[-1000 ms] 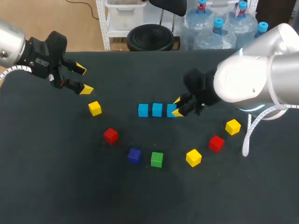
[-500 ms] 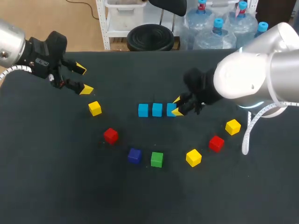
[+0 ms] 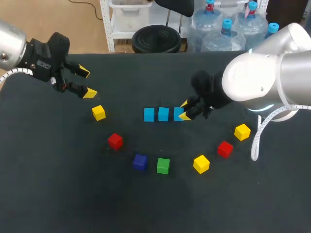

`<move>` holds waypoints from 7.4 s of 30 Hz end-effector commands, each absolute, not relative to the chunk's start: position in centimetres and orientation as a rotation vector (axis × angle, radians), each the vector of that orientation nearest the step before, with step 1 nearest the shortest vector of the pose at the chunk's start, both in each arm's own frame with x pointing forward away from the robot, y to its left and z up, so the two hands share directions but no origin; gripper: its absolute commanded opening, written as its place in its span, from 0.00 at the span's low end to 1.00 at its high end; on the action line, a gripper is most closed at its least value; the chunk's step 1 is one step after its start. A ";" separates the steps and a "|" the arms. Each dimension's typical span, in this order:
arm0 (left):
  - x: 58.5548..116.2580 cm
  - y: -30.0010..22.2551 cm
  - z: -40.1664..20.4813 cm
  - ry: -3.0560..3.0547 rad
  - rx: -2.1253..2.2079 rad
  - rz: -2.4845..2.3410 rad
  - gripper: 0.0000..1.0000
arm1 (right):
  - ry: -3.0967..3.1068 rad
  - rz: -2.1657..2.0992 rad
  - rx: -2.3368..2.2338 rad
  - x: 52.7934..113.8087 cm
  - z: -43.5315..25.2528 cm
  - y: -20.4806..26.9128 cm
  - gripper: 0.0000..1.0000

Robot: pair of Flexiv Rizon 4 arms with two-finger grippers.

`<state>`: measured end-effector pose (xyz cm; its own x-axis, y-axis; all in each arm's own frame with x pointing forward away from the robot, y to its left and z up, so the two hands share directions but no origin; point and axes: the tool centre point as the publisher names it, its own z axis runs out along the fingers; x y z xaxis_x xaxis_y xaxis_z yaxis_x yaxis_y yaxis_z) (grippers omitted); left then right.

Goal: Place the blue cubes, place green cubes on the blue cubes, place the yellow cubes on the green cubes, then place the red cubes on the yellow cubes, and place purple cube on the red cubes.

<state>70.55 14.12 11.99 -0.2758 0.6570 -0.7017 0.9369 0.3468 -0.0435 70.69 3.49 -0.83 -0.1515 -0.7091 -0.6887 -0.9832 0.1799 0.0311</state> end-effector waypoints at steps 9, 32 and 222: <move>70.4 14.2 11.9 2.020 1.383 -0.620 1.00 | 1.921 0.676 -1.594 70.6 -1.0 3.6 0.00; 70.4 14.2 11.9 2.020 1.383 -0.620 1.00 | 1.924 0.677 -1.590 70.7 -1.1 3.7 0.31; 70.4 14.2 11.9 2.020 1.383 -0.620 1.00 | 1.905 0.556 -1.655 77.3 3.5 -16.7 0.00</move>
